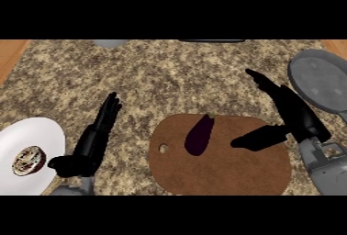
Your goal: Pick the eggplant from the cutting board and place it in the pan
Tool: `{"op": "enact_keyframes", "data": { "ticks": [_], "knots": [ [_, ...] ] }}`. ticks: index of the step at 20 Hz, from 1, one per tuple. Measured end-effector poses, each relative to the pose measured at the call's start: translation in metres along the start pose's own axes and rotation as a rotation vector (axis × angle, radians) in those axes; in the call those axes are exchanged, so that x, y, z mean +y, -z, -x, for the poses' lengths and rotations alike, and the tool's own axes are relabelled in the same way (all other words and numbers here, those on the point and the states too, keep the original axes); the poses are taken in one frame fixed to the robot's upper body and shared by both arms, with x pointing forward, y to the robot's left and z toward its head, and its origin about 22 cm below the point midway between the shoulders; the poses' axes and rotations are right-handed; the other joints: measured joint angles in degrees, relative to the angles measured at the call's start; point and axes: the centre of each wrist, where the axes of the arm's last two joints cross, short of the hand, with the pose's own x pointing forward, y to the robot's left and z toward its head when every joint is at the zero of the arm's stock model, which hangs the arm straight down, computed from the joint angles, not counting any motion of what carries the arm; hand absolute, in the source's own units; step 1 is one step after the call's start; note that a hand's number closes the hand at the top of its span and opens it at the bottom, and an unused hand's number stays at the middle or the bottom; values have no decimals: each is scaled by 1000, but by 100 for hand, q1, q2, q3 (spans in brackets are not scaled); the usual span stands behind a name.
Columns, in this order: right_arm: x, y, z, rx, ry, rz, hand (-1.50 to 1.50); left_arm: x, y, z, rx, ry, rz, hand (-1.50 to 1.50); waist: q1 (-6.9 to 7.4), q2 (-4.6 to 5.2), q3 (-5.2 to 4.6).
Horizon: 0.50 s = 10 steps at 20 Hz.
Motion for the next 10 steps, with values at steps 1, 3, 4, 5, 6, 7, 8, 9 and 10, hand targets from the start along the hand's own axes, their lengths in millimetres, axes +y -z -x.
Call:
{"op": "enact_keyframes", "data": {
  "ticks": [1, 3, 4, 5, 6, 7, 8, 9, 10],
  "knots": [
    [6, 3, -3, 21, -38, -37, -150, -2, 1, 0, -1, -3, 1, 0, 5, 1, -1],
    [16, 11, -10, 61, -103, -104, -150, -2, 1, 2, -2, -1, 7, 0, 20, 6, -1],
    [19, 16, -14, 79, -140, -136, -150, -3, -1, 1, -3, 1, 13, 0, 34, 6, -1],
    [24, 20, -15, 94, -171, -169, -150, -2, -1, 2, -4, 2, 12, 0, 31, 8, 0],
    [31, 23, -18, 105, -200, -204, -150, 0, 2, 2, -7, 2, 9, 0, 19, 9, 0],
    [39, 26, -17, 120, -227, -232, -150, 0, 2, 2, -8, 3, 6, 0, 14, 8, 0],
    [44, 30, -18, 131, -257, -254, -150, 1, 3, 2, -4, 4, 7, 0, 5, 8, 2],
    [47, 32, -20, 142, -284, -271, -150, -3, 1, 0, -4, 3, 4, 0, -3, 4, 3],
    [54, 33, -21, 156, -311, -289, -150, 0, 1, 0, -4, 8, 5, 0, -13, 1, 3]
  ]
}}
